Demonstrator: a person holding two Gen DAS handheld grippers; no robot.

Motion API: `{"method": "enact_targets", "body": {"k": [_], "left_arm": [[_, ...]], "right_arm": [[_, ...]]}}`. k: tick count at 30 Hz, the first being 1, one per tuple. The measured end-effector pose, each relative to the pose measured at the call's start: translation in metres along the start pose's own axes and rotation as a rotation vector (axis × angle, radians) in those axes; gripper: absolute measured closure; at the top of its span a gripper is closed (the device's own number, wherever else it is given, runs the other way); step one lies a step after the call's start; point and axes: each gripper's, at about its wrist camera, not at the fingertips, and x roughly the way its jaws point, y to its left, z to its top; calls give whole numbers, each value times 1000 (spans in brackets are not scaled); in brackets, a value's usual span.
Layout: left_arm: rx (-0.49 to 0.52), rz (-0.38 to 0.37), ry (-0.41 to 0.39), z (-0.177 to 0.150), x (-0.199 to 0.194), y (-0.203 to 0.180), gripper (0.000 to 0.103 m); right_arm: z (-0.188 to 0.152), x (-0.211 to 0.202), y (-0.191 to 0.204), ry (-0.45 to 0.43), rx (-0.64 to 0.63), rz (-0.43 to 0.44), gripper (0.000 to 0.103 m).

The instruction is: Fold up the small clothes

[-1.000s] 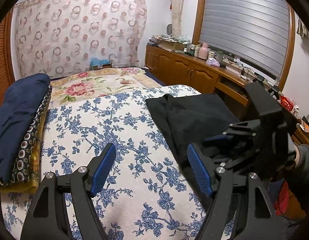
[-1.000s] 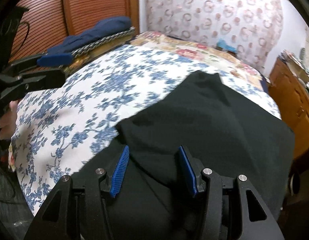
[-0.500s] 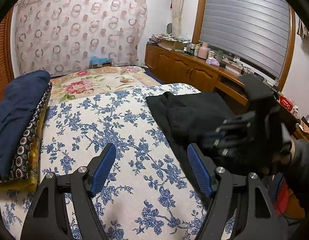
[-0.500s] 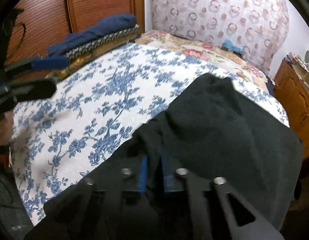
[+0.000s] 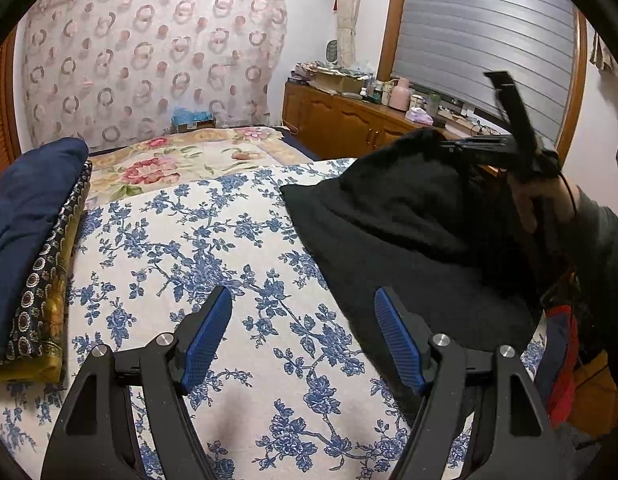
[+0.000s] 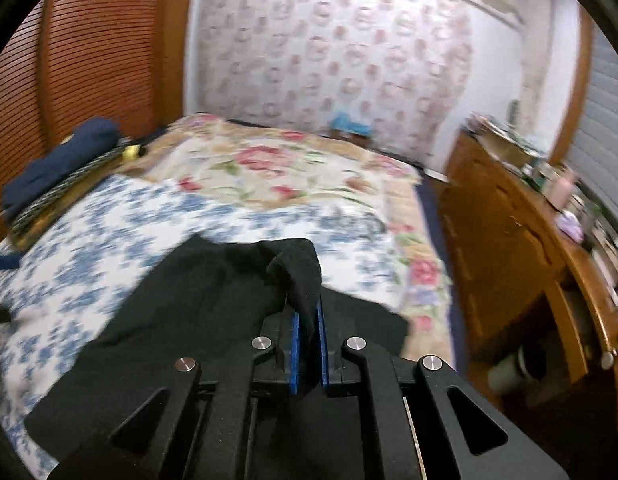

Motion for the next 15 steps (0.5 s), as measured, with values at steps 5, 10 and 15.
{"method": "enact_targets", "body": {"k": [5, 10, 15], "left_arm": [[9, -4, 16, -2, 5, -4, 28], [15, -7, 28, -3, 9, -9, 28], [30, -14, 35, -4, 10, -14, 28]], "right_arm": [[-5, 30, -25, 58, 62, -74, 96], [1, 52, -28, 84, 102, -104, 96], [8, 53, -30, 100, 146, -98, 90]]}}
